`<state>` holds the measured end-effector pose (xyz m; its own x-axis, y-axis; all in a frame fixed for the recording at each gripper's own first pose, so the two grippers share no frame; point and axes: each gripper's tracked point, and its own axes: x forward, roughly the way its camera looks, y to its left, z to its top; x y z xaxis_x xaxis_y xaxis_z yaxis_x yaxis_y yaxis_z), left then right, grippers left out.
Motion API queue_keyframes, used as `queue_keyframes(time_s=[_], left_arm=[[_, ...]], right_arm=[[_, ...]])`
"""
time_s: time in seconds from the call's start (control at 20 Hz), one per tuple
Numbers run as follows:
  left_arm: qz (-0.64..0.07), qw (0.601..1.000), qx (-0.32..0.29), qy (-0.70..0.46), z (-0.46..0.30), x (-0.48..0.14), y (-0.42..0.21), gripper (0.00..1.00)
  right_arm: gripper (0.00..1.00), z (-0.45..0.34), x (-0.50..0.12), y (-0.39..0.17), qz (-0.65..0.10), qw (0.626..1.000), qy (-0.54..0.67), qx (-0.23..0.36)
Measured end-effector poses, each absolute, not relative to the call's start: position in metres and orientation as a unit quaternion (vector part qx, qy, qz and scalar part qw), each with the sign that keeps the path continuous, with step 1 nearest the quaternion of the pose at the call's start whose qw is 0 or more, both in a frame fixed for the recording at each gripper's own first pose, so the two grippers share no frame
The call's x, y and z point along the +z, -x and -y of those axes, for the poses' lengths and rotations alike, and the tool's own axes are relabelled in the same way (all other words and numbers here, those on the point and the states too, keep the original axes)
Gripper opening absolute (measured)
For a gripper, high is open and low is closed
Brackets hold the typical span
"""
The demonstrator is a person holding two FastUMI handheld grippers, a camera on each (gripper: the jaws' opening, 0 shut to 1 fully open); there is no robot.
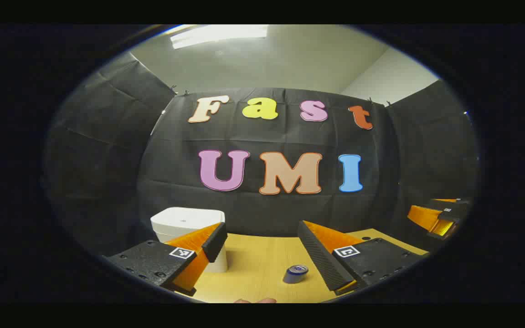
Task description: Press the lid of the desktop garbage bin to open it, pick up the crumpled paper on the desktop and throw it into the bin, then pick up the pop can on the desktop and drop it into the bin, and finally close the garbage bin lid.
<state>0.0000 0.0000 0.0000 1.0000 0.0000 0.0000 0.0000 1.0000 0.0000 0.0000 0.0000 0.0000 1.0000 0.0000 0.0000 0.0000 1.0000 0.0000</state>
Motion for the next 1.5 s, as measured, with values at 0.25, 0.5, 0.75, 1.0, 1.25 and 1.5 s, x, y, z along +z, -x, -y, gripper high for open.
queue_keyframes(time_s=[0.25,0.5,0.75,1.0,1.25,1.5], left_arm=[[0.007,1.0,0.01,-0.006,-0.004,0.002,-0.003,0.95],[0.001,1.0,0.014,-0.007,-0.004,-0.004,-0.006,0.95],[-0.002,1.0,0.015,-0.013,-0.004,-0.007,-0.008,0.95],[0.0,1.0,0.013,-0.016,-0.001,-0.005,-0.01,0.95],[0.001,1.0,0.013,-0.018,-0.001,-0.006,-0.01,0.95],[0.0,1.0,0.016,-0.019,-0.005,-0.006,-0.01,0.95]], right_arm=[[0.97,-0.003,0.004,-0.007,0.001,1.0,-0.005,0.007],[0.97,-0.003,0.003,-0.01,-0.001,1.0,-0.001,0.008],[0.97,-0.001,0.005,-0.014,-0.003,1.0,-0.01,0.008],[0.97,0.0,0.002,-0.015,-0.007,1.0,-0.002,0.007],[0.97,-0.001,0.001,-0.017,-0.011,1.0,-0.004,0.01],[0.97,-0.003,0.003,-0.017,-0.009,1.0,-0.008,0.012]])
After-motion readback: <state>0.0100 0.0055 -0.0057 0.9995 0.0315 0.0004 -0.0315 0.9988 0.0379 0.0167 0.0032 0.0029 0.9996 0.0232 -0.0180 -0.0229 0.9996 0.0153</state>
